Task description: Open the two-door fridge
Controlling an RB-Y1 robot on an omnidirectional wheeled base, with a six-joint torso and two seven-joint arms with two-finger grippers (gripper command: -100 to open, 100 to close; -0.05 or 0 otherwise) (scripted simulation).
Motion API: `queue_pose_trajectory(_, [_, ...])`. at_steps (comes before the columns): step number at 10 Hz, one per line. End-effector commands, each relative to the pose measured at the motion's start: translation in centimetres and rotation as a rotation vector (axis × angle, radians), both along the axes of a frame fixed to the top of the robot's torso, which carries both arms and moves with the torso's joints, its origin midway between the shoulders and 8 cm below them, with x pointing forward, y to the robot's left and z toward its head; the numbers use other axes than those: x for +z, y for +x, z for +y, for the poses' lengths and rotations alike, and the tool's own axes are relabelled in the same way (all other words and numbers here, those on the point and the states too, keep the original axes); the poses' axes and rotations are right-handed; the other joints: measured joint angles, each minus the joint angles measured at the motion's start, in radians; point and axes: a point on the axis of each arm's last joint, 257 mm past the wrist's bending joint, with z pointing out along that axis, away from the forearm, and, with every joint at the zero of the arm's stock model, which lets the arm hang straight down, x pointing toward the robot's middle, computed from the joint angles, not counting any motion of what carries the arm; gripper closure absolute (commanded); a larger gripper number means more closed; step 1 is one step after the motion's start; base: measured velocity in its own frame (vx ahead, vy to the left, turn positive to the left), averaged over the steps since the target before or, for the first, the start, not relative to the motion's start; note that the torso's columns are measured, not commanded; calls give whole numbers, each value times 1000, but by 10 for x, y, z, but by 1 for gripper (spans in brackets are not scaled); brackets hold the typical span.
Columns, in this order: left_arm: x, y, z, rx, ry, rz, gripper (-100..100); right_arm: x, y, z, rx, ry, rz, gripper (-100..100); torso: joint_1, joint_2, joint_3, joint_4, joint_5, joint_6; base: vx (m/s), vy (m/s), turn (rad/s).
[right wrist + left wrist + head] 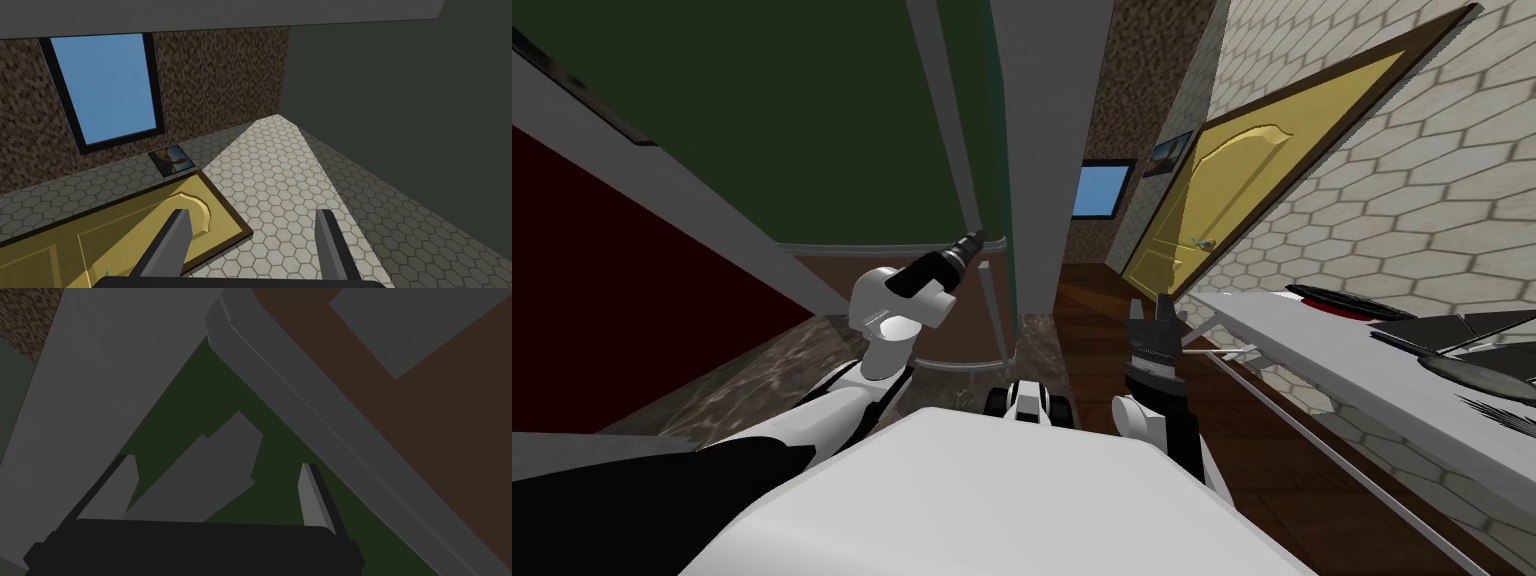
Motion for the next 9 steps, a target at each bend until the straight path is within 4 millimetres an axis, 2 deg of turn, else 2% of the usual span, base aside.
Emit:
queue_pose_trajectory(1, [1, 0, 2, 9, 10, 4, -100, 0, 0, 0, 0, 0, 0, 0, 0, 0, 0, 0, 0, 0, 15, -4, -2])
queue_pose_trajectory(3, [9, -4, 3, 17, 11, 6, -100, 0, 0, 0, 0, 0, 0, 0, -1, -2, -1, 0, 0, 0, 102, -16, -29])
queue_pose_trajectory(4, [7, -3, 3, 14, 11, 4, -100, 0, 0, 0, 0, 0, 0, 0, 0, -4, -3, -1, 0, 0, 56, 1, -4])
queue_pose_trajectory(5, [1, 0, 2, 11, 11, 6, 100, 0, 0, 0, 0, 0, 0, 0, 1, 0, 0, 0, 0, 0, -72, 1, 39])
queue_pose_trajectory(6, [4, -1, 3, 14, 11, 7, 100, 0, 0, 0, 0, 0, 0, 0, 1, 7, 4, 2, 1, 0, -44, -7, -18])
queue_pose_trajectory(7, [5, -5, -7, -4, 11, 4, 100, 0, 0, 0, 0, 0, 0, 0, 4, 5, 3, 2, 2, -2, -105, 64, -166])
queue_pose_trajectory(8, [6, -8, -16, -17, 11, 3, 100, 0, 0, 0, 0, 0, 0, 0, 4, 8, 5, 4, 1, 0, -211, 251, -279])
queue_pose_trajectory(9, [6, -8, -16, -17, 11, 3, 100, 0, 0, 0, 0, -1, 0, 0, 9, 12, 7, 5, 1, 0, -220, 200, -187])
